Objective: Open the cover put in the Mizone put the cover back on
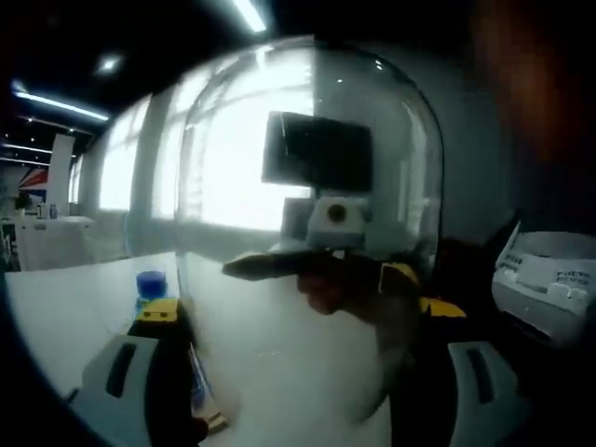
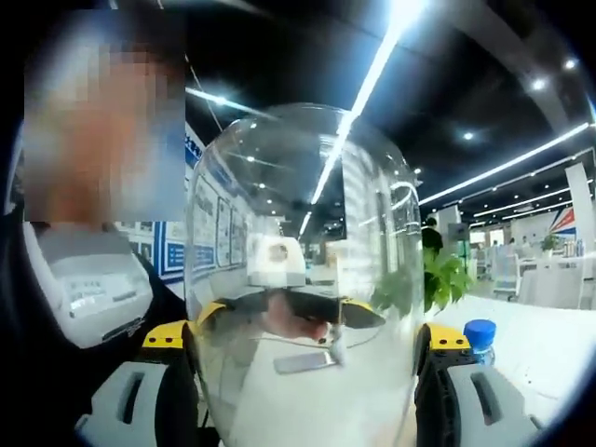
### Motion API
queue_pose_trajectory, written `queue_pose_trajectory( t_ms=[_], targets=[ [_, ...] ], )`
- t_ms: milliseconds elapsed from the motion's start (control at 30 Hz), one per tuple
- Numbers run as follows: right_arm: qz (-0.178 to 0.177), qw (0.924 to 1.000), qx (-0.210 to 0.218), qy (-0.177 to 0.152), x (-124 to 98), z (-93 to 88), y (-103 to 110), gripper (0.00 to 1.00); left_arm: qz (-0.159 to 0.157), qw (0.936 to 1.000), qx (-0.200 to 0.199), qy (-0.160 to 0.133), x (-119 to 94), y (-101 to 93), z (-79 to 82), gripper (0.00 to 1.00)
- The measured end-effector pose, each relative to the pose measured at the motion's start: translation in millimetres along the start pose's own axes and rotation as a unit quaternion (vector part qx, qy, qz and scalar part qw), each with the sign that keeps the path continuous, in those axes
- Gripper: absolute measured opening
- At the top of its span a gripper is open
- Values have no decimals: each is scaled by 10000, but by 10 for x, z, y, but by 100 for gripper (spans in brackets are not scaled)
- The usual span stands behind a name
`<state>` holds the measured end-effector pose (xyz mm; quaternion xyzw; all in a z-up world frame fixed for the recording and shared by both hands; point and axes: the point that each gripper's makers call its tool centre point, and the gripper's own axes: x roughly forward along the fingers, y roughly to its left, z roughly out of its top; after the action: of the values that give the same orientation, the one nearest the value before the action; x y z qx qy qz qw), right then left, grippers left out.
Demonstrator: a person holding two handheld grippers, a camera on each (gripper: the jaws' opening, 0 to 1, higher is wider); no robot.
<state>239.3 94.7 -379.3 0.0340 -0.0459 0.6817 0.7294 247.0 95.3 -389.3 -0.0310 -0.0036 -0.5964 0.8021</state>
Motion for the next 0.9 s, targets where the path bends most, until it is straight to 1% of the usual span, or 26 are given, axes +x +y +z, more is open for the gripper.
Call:
queue_pose_trajectory(
  t_ms=[100, 200, 300, 433, 533, 633, 767, 900],
  targets=[
    [4, 10000, 15, -64, -14, 133, -48, 90, 14, 10000, -78, 0, 40, 25, 116, 84],
    [-19, 9999, -57, -114, -16, 235, -61, 90, -15, 10000, -37, -25, 61, 29, 200, 84],
    [-24, 9999, -102, -113, -4, 295, -72, 90, -24, 10000, 3, -1, 87, 46, 267, 84],
    [-33, 9999, -115, -82, 10, 376, -143, 90, -19, 10000, 46, 40, 112, 86, 354, 84],
    [-50, 9999, -132, -66, 31, 432, -198, 90, -21, 9999, 128, 79, 132, 148, 451, 84],
    [-60, 9999, -151, -44, 47, 509, -312, 90, -18, 9998, 188, 91, 157, 239, 539, 84],
    [-55, 9998, -110, -127, 83, 668, -467, 90, -9, 9999, 137, 58, 188, 377, 692, 84],
    [-24, 9999, -117, -103, 114, 756, -599, 90, 30, 9998, 187, 111, 232, 493, 798, 84]
  ],
)
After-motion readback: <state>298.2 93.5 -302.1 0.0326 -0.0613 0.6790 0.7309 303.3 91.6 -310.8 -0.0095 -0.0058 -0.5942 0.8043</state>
